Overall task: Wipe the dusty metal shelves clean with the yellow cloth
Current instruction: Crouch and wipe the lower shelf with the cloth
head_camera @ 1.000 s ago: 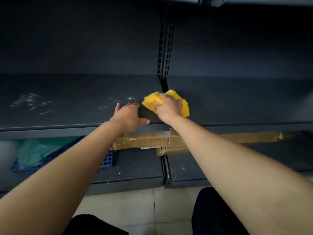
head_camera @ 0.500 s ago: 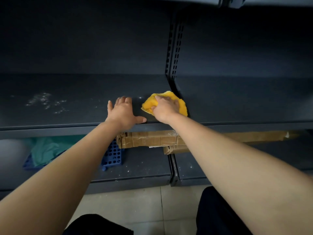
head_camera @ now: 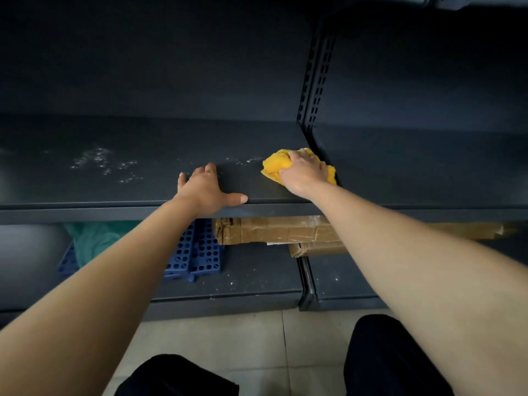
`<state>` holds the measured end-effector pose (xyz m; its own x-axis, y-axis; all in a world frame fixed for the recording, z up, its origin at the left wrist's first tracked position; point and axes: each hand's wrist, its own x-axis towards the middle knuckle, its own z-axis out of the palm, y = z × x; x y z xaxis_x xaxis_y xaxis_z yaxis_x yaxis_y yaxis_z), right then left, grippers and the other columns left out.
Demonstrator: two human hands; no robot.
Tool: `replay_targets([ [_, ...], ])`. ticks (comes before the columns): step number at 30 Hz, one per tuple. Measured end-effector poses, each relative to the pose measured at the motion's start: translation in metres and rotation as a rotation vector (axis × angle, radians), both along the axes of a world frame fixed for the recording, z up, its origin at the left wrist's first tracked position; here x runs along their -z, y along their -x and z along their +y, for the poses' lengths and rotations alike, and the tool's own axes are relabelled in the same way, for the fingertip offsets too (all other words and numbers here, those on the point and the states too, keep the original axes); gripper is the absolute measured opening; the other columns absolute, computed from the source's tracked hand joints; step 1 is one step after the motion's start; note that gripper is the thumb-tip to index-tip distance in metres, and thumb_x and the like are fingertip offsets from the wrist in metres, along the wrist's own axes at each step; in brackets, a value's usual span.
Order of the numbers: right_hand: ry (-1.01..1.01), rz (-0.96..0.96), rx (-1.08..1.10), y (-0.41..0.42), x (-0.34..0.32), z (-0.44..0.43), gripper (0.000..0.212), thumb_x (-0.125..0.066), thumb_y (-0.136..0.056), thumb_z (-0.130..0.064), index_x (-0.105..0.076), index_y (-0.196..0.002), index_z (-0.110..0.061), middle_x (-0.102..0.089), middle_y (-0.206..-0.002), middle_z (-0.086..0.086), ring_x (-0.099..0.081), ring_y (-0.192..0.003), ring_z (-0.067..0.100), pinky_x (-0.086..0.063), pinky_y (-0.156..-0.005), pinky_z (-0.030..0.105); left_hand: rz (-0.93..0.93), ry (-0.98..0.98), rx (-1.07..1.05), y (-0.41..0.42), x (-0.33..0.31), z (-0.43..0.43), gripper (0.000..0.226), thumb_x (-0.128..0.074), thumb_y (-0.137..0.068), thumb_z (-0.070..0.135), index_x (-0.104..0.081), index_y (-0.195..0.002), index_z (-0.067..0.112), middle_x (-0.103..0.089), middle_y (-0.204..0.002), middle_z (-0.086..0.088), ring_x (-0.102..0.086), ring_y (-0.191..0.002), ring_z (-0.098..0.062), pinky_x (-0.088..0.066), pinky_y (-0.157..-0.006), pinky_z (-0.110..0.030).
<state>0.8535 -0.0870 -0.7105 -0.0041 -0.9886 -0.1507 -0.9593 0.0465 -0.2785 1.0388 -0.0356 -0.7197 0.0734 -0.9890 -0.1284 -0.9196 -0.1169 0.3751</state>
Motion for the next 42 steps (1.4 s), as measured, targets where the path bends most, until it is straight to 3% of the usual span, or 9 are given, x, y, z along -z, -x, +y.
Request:
replay_targets([
  [5,-0.052,-0.032,0.035,-0.041,-0.005,-0.018,0.066,-0.036,-0.092,-0.025,-0.009,-0.152,-0.027,-0.006,-0.16,0.0,-0.001,-0.147,0.024,0.003,-0.119,0.045,-0.002,0.011,-0.004,-0.006,0.0,-0.001,0.098,-0.061,-0.073,0.065,-0.023,-0.144,0.008,-0.041,-0.143,-0.01,-0.035,-0.135,-0.024,-0.006,-0.119,-0.042],
  [9,-0.014,-0.039,-0.106,-0.082,-0.004,-0.02,0.06,-0.038,-0.094,-0.044,-0.018,-0.15,-0.034,-0.015,-0.159,0.003,-0.01,-0.146,0.026,-0.003,-0.118,0.041,0.002,0.03,-0.016,-0.006,0.003,-0.001,0.108,-0.061,-0.073,0.065,-0.009,-0.149,0.008,-0.037,-0.147,-0.009,-0.032,-0.138,-0.022,-0.002,-0.119,-0.042],
  [14,0.068,-0.073,-0.295,-0.09,-0.002,-0.005,0.053,-0.038,-0.097,-0.043,-0.026,-0.147,-0.031,-0.027,-0.155,0.002,-0.02,-0.143,0.024,-0.008,-0.117,0.038,0.031,0.033,-0.055,-0.001,0.003,-0.001,0.109,-0.066,-0.071,0.062,-0.012,-0.147,0.006,-0.037,-0.146,-0.005,-0.032,-0.137,-0.022,-0.003,-0.119,-0.043],
  [18,0.109,-0.019,-0.213,-0.062,0.004,0.005,0.053,-0.035,-0.098,-0.039,-0.024,-0.149,-0.027,-0.028,-0.155,0.002,-0.019,-0.143,0.023,-0.006,-0.119,0.041,-0.068,-0.044,-0.014,0.004,-0.007,-0.006,0.105,-0.064,-0.072,0.064,-0.02,-0.143,0.002,-0.043,-0.141,-0.011,-0.039,-0.133,-0.025,-0.012,-0.117,-0.045],
  [23,0.079,0.002,0.054,-0.021,0.003,0.006,0.055,-0.035,-0.097,-0.035,-0.022,-0.149,-0.024,-0.028,-0.154,0.006,-0.019,-0.144,0.025,-0.002,-0.12,0.044,-0.197,-0.196,0.058,0.008,-0.022,-0.011,0.113,-0.058,-0.077,0.065,0.0,-0.147,-0.003,-0.035,-0.148,-0.014,-0.033,-0.137,-0.028,-0.013,-0.117,-0.046],
  [27,0.035,-0.008,0.227,-0.013,0.003,0.007,0.056,-0.033,-0.098,-0.032,-0.016,-0.15,-0.022,-0.019,-0.157,0.004,-0.009,-0.146,0.025,0.004,-0.119,0.047,-0.258,-0.183,0.097,0.003,-0.022,-0.014,0.113,-0.056,-0.076,0.068,-0.006,-0.147,-0.004,-0.042,-0.142,-0.014,-0.043,-0.13,-0.029,-0.015,-0.117,-0.046],
  [33,0.027,0.003,0.026,-0.063,0.006,0.0,0.059,-0.035,-0.098,-0.035,-0.013,-0.151,-0.023,-0.015,-0.159,0.002,-0.004,-0.148,0.023,0.004,-0.119,0.045,-0.225,-0.127,0.07,-0.001,-0.02,-0.013,0.109,-0.062,-0.071,0.067,-0.02,-0.143,-0.002,-0.053,-0.132,-0.013,-0.051,-0.122,-0.03,-0.026,-0.113,-0.047],
  [39,0.05,0.05,-0.106,-0.045,0.001,-0.007,0.058,-0.033,-0.099,-0.042,-0.014,-0.151,-0.023,-0.018,-0.158,0.002,-0.01,-0.147,0.022,0.001,-0.12,0.045,-0.166,-0.125,0.069,0.002,-0.019,-0.007,0.108,-0.058,-0.076,0.065,-0.006,-0.149,0.005,-0.032,-0.149,-0.016,-0.034,-0.136,-0.031,-0.023,-0.114,-0.046],
  [42,0.074,0.051,-0.01,-0.036,0.006,-0.019,0.061,-0.033,-0.098,-0.044,-0.014,-0.151,-0.018,-0.016,-0.158,0.005,-0.009,-0.147,0.025,0.001,-0.12,0.045,-0.102,-0.089,0.052,-0.002,-0.016,-0.005,0.103,-0.057,-0.079,0.063,-0.008,-0.149,0.006,-0.024,-0.153,-0.015,-0.025,-0.14,-0.031,-0.021,-0.116,-0.042],
])
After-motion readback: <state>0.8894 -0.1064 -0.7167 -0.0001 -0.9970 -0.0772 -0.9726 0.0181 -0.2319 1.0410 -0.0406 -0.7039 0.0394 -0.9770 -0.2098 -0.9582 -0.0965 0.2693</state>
